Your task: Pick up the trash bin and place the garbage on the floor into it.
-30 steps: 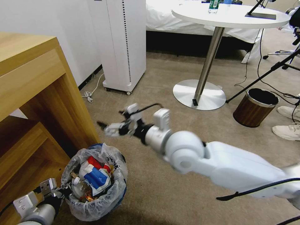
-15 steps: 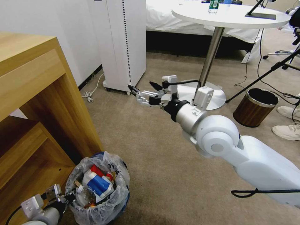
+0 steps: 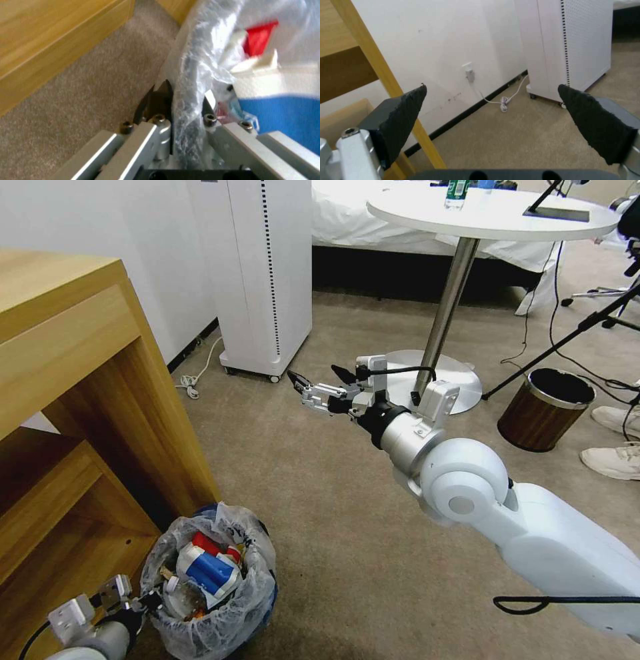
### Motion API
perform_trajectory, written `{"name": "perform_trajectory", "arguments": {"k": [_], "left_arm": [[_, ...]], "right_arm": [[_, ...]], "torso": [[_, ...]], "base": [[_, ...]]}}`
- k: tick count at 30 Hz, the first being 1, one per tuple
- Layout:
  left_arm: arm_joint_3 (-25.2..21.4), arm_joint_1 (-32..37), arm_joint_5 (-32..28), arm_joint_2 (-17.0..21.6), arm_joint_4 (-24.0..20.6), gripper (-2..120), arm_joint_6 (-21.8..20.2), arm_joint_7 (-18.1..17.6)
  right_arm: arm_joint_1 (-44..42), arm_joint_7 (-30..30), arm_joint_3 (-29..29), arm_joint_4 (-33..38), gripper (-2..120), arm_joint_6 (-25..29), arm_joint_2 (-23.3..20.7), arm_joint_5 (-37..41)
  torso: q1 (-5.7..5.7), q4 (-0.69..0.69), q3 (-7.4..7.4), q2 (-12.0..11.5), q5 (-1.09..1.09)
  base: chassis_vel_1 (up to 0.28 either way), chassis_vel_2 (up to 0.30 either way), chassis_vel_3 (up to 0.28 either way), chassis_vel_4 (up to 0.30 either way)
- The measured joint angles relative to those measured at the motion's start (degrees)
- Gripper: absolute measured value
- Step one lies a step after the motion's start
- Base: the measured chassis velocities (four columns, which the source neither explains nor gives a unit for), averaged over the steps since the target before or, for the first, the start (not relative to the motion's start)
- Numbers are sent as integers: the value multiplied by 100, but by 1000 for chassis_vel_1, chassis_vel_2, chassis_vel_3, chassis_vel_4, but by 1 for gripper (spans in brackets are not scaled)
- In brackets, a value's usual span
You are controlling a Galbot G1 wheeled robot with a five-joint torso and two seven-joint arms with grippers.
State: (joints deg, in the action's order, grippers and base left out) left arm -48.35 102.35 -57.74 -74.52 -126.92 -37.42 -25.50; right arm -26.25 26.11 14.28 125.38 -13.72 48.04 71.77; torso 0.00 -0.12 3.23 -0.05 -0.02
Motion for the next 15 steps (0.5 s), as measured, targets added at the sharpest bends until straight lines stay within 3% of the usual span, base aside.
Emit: {"name": "perform_trajectory", "arguments": {"k": [7, 11, 15], "left_arm": [[-43, 117, 188, 3, -283, 42, 62, 59], [-54, 157, 252, -8, -361, 52, 73, 81], [-121, 240, 774, -58, -516, 73, 233, 298]], "right_arm": [[-181, -35, -44, 27, 100, 34, -8, -111], [-241, -63, -58, 41, 100, 74, -16, -165], [-542, -316, -300, 47, 100, 232, -36, -539]], "torso": [[0, 0, 0, 0, 2], [0, 0, 0, 0, 1], [0, 1, 0, 0, 2]], "base": [[0, 0, 0, 0], [0, 0, 0, 0], [0, 0, 0, 0]]}}
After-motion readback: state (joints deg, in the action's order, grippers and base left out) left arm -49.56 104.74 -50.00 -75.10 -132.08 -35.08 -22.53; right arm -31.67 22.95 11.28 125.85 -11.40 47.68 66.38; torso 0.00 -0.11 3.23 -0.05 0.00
